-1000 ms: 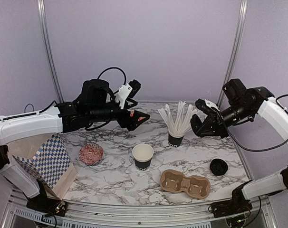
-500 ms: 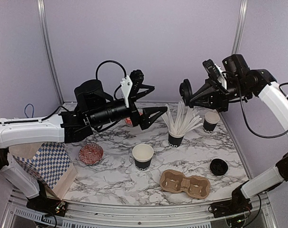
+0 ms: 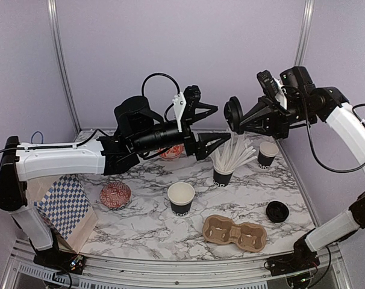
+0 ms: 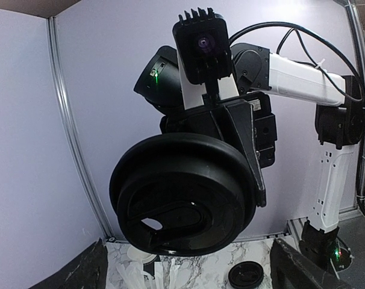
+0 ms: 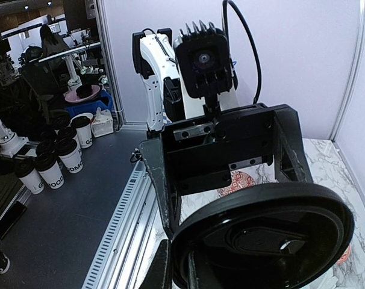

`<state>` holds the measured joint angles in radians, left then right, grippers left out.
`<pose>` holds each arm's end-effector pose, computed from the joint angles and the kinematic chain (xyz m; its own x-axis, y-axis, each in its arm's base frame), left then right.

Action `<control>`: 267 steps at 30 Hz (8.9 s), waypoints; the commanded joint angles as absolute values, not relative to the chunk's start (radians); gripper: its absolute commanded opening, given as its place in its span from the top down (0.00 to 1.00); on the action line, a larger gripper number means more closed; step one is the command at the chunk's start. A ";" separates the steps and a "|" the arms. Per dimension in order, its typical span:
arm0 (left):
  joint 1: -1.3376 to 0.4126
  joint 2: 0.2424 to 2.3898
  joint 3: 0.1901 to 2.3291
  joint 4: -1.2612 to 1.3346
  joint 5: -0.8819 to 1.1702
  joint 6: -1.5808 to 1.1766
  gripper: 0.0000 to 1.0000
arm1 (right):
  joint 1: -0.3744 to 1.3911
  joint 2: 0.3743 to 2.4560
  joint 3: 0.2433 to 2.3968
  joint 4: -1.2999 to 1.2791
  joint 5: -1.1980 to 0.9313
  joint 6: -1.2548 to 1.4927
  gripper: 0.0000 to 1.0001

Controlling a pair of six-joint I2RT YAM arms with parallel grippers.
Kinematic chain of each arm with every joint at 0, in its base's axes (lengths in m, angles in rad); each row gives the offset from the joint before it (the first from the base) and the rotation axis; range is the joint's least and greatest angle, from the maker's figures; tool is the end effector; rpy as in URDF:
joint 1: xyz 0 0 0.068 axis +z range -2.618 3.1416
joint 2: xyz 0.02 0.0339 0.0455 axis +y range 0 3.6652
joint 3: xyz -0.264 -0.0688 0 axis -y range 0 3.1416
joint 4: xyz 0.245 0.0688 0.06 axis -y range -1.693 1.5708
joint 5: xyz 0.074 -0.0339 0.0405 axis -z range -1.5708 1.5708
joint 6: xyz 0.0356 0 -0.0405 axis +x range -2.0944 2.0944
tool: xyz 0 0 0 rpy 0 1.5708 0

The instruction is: Pack the takeout coffee

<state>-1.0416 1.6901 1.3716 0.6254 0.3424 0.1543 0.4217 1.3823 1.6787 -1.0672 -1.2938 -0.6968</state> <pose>0.1943 -0.3560 0.3884 0.3005 -0.2271 -0.9264 0.9397 0.2370 0.2467 0.2117 0.1325 0.4434 -0.0116 -0.1976 -0.9802 -0.9766 -0.2083 0.0536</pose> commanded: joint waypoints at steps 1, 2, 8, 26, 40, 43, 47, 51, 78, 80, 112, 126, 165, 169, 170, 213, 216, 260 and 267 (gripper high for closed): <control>-1.052 1.717 1.426 0.676 0.386 0.138 0.06 | 0.434 1.383 1.692 -1.042 -1.310 -0.672 0.92; -1.052 1.720 1.430 0.676 0.386 0.138 0.06 | 0.434 1.385 1.693 -1.042 -1.311 -0.672 0.92; -1.052 1.744 1.453 0.676 0.373 0.132 0.06 | 0.442 1.390 1.690 -1.037 -1.315 -0.666 0.92; -1.052 1.780 1.489 0.676 0.343 0.114 0.21 | 0.447 1.384 1.665 -1.023 -1.299 -0.658 0.91; -1.048 1.620 1.329 0.511 0.223 0.134 0.25 | 0.446 1.333 1.591 -0.983 -1.080 -0.638 0.56; -1.048 1.565 1.317 0.295 0.148 0.158 0.25 | 0.445 1.309 1.509 -0.933 -1.003 -0.614 0.53; -1.048 1.586 1.445 -0.194 -0.007 0.163 0.24 | 0.446 1.309 1.382 -0.787 -0.830 -0.507 0.52; -1.045 1.601 1.512 -0.485 -0.054 0.132 0.25 | 0.449 1.350 1.307 -0.752 -0.725 -0.538 0.54; -0.983 1.904 1.793 -0.947 0.063 0.094 0.27 | 0.596 1.480 1.202 -0.686 -0.601 -0.546 0.60; -0.983 1.913 1.793 -0.951 0.072 0.094 0.27 | 0.596 1.480 1.203 -0.686 -0.603 -0.545 0.61; -0.986 1.982 1.862 -1.034 0.060 0.080 0.26 | 0.598 1.465 1.180 -0.682 -0.594 -0.553 0.61; -0.991 2.022 1.883 -1.035 0.097 0.075 0.26 | 0.598 1.457 1.169 -0.681 -0.589 -0.554 0.61; -1.000 2.048 1.969 -1.047 0.100 0.063 0.26 | 0.597 1.459 1.165 -0.683 -0.586 -0.555 0.61; -1.001 2.052 1.976 -1.047 0.105 0.063 0.26 | 0.597 1.455 1.160 -0.682 -0.583 -0.557 0.61; -1.001 2.055 1.976 -1.048 0.106 0.064 0.26 | 0.598 1.454 1.158 -0.681 -0.583 -0.557 0.61; -1.028 1.956 1.970 -1.026 -0.034 0.019 0.01 | 0.597 1.448 1.227 -0.731 -0.610 -0.460 0.65; -1.026 1.908 1.915 -0.967 -0.033 -0.054 0.01 | 0.599 1.462 1.222 -0.760 -0.661 -0.410 0.65; -0.928 1.838 1.461 -0.499 0.098 -0.500 0.29 | 0.653 1.738 1.260 -0.586 -0.801 -0.107 0.62; -0.928 1.852 1.444 -0.499 0.137 -0.497 0.38 | 0.652 1.795 1.275 -0.581 -0.905 -0.081 0.68</control>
<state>-0.9329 1.8381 1.4662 -0.5072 0.1020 -0.5087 0.6479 1.7733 1.2320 -0.6006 -0.8246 -0.1062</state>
